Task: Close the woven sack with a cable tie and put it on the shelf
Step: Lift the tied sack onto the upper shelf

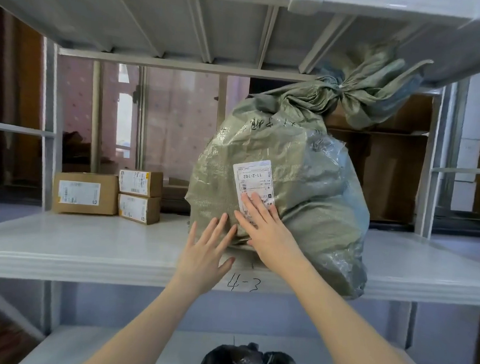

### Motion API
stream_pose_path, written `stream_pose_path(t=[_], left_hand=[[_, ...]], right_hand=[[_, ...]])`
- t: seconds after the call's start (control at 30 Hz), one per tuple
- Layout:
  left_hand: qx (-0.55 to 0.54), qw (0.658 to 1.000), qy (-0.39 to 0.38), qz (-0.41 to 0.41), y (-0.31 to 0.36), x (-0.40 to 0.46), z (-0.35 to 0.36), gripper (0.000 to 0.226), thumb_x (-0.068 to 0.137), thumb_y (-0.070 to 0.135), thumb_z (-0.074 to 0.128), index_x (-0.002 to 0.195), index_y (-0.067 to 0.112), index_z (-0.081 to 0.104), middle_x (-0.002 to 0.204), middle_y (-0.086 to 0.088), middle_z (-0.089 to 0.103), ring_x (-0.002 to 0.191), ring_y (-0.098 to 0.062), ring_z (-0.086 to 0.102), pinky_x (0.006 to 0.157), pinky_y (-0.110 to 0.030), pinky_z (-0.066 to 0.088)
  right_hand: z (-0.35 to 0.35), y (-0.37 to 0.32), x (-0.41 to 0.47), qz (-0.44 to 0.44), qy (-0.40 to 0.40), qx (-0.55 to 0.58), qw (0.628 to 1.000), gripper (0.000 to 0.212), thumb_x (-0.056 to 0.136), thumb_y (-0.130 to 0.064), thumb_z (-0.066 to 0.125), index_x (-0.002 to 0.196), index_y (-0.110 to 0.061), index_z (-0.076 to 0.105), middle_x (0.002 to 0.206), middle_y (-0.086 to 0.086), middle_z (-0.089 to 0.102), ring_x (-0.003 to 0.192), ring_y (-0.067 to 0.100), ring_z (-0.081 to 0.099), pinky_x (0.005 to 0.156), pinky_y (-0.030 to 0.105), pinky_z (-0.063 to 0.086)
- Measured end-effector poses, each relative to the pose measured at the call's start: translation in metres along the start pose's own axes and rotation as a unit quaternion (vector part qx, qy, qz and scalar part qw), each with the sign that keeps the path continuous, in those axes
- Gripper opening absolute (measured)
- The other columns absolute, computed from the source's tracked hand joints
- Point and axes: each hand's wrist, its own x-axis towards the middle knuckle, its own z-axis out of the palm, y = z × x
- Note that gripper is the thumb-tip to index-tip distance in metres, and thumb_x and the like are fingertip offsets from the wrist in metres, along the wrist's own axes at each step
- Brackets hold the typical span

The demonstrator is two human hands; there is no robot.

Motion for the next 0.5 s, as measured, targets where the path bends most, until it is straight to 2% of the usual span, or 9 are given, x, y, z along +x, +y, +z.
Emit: stream_pose_path(t=[0.1,0.17,0.2,0.27,0.33,0.43,0.5], left_hand=[[0.002,1.0,-0.001,0.011,-0.001,0.006,0.002,0.066,0.082,0.052,0.03,0.135,0.019,0.051,0.141,-0.004,0.052,0.126,-0.023,0.053,0.097,-0.054,0.044],[0.002,1.0,0.003,0.017,-0.001,0.006,0.004,0.066,0.081,0.051,0.03,0.135,0.019,0.051,0.141,-0.004,0.051,0.126,-0.023,0.053,0.097,-0.054,0.044],[0.003,1.0,0.005,0.019,-0.001,0.006,0.005,0.066,0.081,0.051,0.03,0.135,0.019,0.051,0.142,-0.004,0.051,0.127,-0.023,0.052,0.097,-0.054,0.043],[0.004,1.0,0.008,0.02,-0.001,0.006,0.006,0.066,0.081,0.05,0.03,0.135,0.019,0.051,0.143,-0.004,0.049,0.127,-0.022,0.052,0.098,-0.053,0.043],[0.006,1.0,0.009,0.015,-0.004,0.004,0.005,0.066,0.081,0.05,0.03,0.136,0.019,0.05,0.144,-0.004,0.048,0.128,-0.022,0.051,0.099,-0.053,0.043],[0.012,1.0,0.012,0.005,-0.013,0.002,0.001,0.066,0.082,0.05,0.03,0.136,0.018,0.05,0.145,-0.006,0.047,0.129,-0.024,0.05,0.098,-0.055,0.042],[0.015,1.0,0.01,-0.004,-0.02,0.003,-0.003,0.066,0.081,0.051,0.03,0.137,0.02,0.047,0.146,-0.008,0.045,0.129,-0.026,0.05,0.098,-0.056,0.041]], right_hand=[[0.007,0.004,0.007,0.003,-0.017,0.01,1.0,0.081,0.059,-0.024,0.086,0.132,-0.014,0.051,0.146,0.016,0.042,0.136,0.033,0.038,0.103,0.049,0.039],[0.006,0.005,0.014,0.002,-0.045,0.026,0.999,0.077,0.064,-0.027,0.083,0.132,-0.012,0.051,0.147,0.018,0.04,0.136,0.035,0.037,0.103,0.05,0.039],[0.006,0.006,0.017,-0.002,-0.055,0.036,0.998,0.074,0.071,-0.026,0.079,0.136,-0.011,0.046,0.15,0.019,0.034,0.139,0.035,0.031,0.107,0.05,0.035],[0.006,0.007,0.024,-0.006,-0.076,0.064,0.995,0.065,0.091,-0.019,0.057,0.147,-0.014,0.024,0.158,0.016,0.009,0.147,0.031,0.005,0.117,0.047,0.014],[-0.001,0.007,0.029,0.011,-0.105,0.103,0.989,0.064,0.095,-0.009,0.043,0.15,-0.017,0.01,0.16,0.011,-0.005,0.147,0.024,-0.009,0.118,0.043,0.002],[-0.017,0.003,0.03,0.018,-0.124,0.169,0.978,0.067,0.091,-0.004,0.039,0.149,-0.016,0.01,0.16,0.008,-0.003,0.147,0.021,-0.008,0.118,0.04,0.003],[-0.027,0.002,0.025,0.024,-0.114,0.205,0.972,0.063,0.09,-0.004,0.04,0.148,-0.015,0.018,0.16,0.007,0.005,0.147,0.019,0.001,0.117,0.037,0.014]])
